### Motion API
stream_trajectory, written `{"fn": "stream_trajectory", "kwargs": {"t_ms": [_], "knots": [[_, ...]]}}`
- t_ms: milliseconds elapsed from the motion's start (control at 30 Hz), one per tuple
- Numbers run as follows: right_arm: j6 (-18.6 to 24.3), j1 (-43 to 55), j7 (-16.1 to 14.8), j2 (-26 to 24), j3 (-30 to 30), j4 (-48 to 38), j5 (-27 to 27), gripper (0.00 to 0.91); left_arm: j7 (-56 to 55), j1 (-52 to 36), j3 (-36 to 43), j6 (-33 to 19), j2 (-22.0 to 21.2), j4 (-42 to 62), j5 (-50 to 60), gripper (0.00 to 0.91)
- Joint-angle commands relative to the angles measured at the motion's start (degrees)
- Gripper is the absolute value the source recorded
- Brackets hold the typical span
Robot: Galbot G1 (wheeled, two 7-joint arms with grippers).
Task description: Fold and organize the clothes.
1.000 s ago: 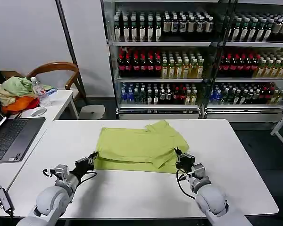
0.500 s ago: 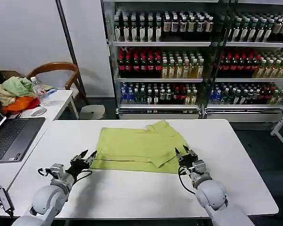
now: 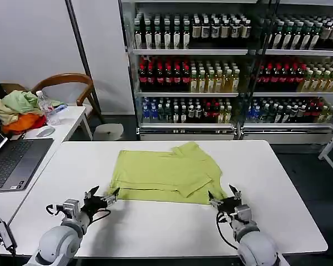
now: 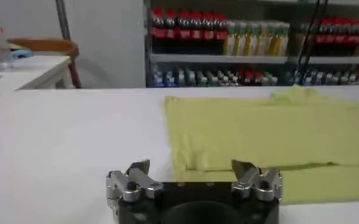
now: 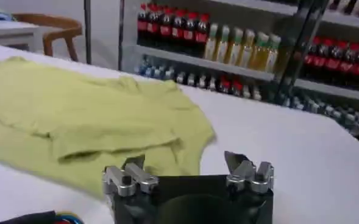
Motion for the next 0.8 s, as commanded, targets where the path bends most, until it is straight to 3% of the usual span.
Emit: {"fn": "stream_trajectory", "kwargs": {"t_ms": [33,567,800], "knots": [[-0.2,-2.9,0.6,-0.2,0.6,1.1,0.6,0.0,-1.1,0.3,0.5,2.8,-0.1,0.5,0.5,0.071],[0.3,-1.7,-0.3,0.0,-0.2,-0.8,1.9,0.0,3.1,0.0,2.1,1.8,-0.4,2.6,2.7,0.06],[0.0,-9.3,-1.3,-2.5,2.6,7.0,1.6,0.0,2.7,10.8,-1.7,2.9,1.1,-8.9,3.2,0.06]]}}
